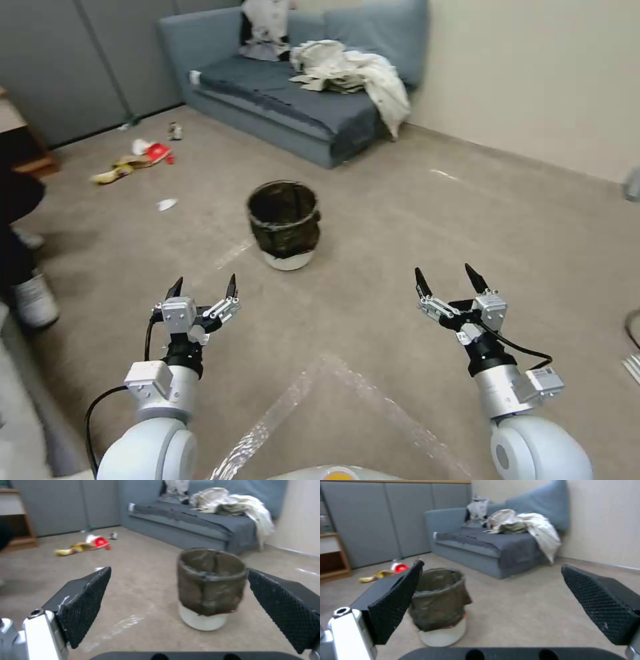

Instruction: Pick up the trash can from the floor.

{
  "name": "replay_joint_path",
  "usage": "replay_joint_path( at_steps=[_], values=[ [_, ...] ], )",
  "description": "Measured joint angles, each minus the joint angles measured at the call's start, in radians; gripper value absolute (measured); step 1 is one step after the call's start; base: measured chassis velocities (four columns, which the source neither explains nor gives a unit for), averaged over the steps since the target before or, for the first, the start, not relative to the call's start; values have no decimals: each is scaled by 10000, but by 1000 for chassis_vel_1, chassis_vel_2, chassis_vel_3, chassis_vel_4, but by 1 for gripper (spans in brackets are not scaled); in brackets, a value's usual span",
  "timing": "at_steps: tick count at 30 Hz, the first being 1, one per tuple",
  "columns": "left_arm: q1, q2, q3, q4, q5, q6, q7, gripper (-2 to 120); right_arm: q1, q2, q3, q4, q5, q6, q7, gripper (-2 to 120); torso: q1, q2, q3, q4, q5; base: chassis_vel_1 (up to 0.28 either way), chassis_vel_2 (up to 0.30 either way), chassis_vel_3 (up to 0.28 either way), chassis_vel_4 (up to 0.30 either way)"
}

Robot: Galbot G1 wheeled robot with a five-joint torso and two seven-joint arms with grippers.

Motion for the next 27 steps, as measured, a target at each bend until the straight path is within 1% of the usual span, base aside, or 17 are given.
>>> replay_joint_path(
  at_steps=[5,10,13,19,23,27],
  values=[
    [13,-4,35,80,18,-175,-98,100,-19,0,12,0,3,93,-146,100,0,0,0,1,-1,91,77,62,69],
    [35,6,47,133,28,-341,-126,100,-18,29,51,-151,-11,392,-346,100,0,0,0,-4,-1,0,0,0,0],
    [52,30,56,134,31,-365,-126,100,-71,84,101,-335,-120,778,-507,100,-1,0,0,-3,-1,0,0,0,0],
    [36,68,69,133,32,-381,-120,100,-175,136,121,-372,-196,942,-565,100,-1,0,0,-3,-1,0,0,0,0],
    [36,82,79,133,32,-390,-102,100,-192,179,121,-343,-232,991,-599,100,-2,0,-1,-1,-1,-66,63,68,-74],
    [31,104,78,132,32,-390,-90,100,-210,209,115,-331,-240,1028,-627,100,-1,0,-1,-1,-1,-154,153,147,-132]
  ],
)
